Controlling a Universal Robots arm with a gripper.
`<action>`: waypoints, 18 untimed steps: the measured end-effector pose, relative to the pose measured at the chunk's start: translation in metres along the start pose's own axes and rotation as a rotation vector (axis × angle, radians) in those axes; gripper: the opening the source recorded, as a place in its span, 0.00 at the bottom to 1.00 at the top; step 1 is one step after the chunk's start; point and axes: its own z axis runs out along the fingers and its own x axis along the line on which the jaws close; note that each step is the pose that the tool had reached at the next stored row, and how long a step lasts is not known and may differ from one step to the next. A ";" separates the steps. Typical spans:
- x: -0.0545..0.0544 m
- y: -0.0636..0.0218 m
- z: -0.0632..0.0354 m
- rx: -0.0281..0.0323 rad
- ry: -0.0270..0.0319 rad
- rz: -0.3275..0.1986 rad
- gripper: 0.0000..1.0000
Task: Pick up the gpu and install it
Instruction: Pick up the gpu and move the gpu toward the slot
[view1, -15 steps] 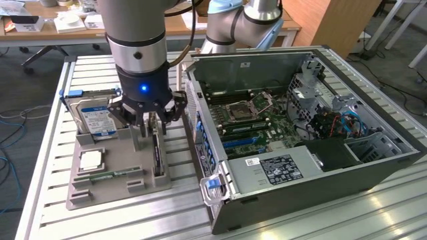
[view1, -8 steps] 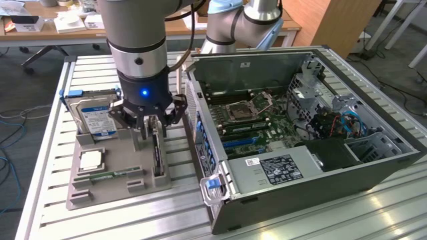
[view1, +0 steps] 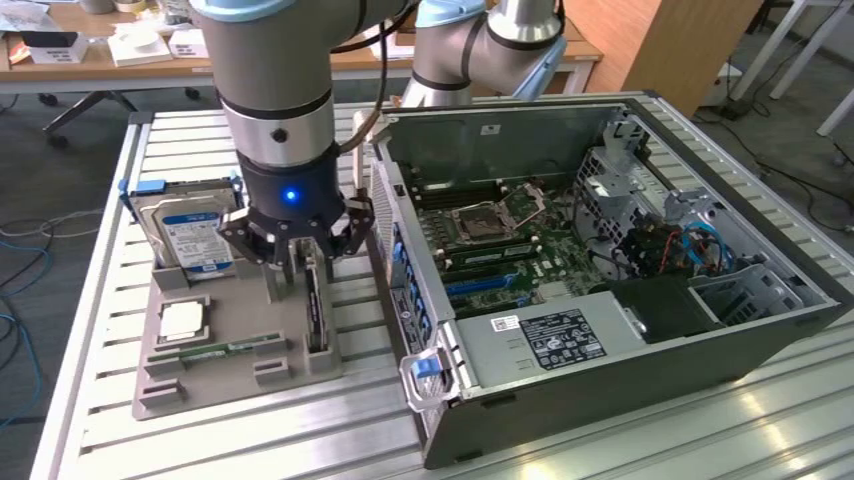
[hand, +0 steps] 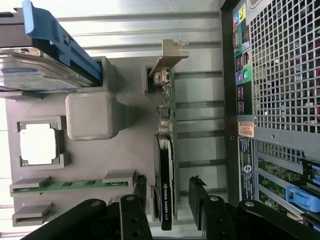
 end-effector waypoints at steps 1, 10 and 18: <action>0.000 0.0000 0.0015 -0.0001 0.0000 0.000 0.47; 0.000 -0.0006 0.0135 0.0000 0.0001 0.000 0.47; 0.000 -0.0009 0.0218 0.0002 0.0002 0.000 0.47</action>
